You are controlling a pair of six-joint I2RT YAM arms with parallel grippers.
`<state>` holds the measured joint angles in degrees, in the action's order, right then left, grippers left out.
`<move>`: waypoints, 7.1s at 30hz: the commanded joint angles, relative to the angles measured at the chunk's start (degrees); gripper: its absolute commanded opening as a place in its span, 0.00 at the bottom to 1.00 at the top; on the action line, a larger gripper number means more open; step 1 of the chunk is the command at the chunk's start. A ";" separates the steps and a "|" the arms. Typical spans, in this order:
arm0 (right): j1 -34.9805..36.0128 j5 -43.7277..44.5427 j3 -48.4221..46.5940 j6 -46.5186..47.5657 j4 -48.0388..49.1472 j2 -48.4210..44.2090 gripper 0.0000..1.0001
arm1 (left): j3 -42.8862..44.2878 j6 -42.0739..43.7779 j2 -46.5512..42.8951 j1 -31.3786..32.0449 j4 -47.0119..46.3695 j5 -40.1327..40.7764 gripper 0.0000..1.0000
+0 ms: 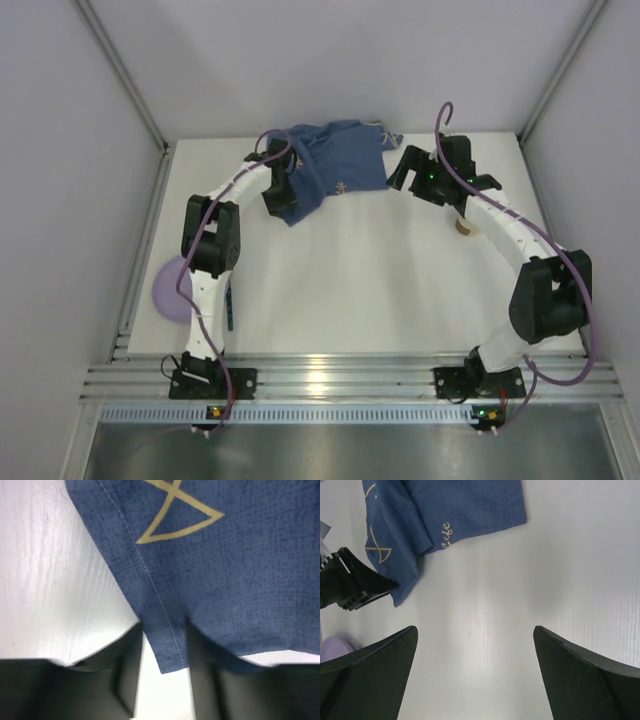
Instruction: Set the dinner table for one person
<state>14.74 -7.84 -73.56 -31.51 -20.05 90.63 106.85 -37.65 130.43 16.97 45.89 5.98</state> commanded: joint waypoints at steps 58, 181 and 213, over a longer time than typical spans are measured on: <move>3.36 8.98 -9.26 -1.19 -22.84 4.94 0.00 | -20.18 9.96 -20.10 -3.96 9.30 7.29 0.00; -4.28 17.15 -13.55 7.16 -35.58 -0.53 0.75 | -38.47 11.63 -28.48 -19.79 4.91 6.77 0.91; -3.49 17.75 -16.44 7.42 -37.60 -0.72 0.72 | -19.78 6.37 -26.81 -3.29 16.94 15.28 0.00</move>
<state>10.72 7.51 -87.53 -25.04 -57.06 91.57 77.06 -28.21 105.65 4.62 59.68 19.46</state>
